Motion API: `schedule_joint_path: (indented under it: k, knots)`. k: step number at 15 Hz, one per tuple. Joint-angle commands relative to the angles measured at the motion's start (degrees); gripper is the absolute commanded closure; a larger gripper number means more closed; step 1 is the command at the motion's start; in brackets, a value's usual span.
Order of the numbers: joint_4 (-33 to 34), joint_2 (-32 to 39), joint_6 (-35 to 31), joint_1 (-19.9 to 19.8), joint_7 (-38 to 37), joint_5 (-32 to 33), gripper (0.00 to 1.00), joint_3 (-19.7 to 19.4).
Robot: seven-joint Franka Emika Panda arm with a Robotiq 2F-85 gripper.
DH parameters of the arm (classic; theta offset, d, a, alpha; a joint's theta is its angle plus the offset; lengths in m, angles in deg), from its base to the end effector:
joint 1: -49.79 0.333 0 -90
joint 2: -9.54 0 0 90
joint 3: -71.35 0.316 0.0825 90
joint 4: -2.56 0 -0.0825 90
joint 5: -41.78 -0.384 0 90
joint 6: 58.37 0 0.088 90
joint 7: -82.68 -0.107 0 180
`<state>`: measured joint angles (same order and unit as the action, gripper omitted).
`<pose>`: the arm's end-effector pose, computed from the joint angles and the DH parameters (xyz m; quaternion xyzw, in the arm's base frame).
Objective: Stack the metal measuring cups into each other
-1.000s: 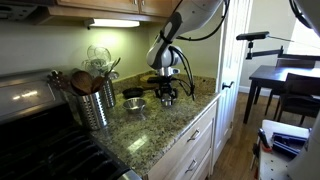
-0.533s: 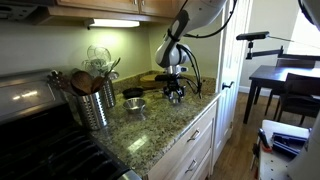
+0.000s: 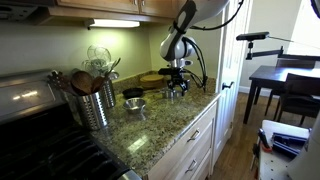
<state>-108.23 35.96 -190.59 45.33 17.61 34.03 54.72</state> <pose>0.5781 -0.2124 0.2501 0.7057 -0.7076 -0.0235 0.0265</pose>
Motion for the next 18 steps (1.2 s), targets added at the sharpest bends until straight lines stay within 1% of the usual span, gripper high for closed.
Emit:
schedule_joint_path:
  k: [1, 5, 9, 14, 18]
  knots:
    - [-4.56, -6.89, -0.99, 1.74, -4.9, 5.58, 0.62, -1.36]
    - [-3.31, -9.09, -1.24, 1.17, -6.9, 10.3, 0.62, -0.79]
    - [-0.99, -8.01, -2.5, 0.53, -7.05, 13.66, 0.62, -0.59]
    - [2.09, -5.41, -4.96, -0.53, -4.23, 13.59, 0.62, 0.15]
    - [5.66, -2.42, -7.07, -0.57, -1.77, 13.35, 0.62, 0.62]
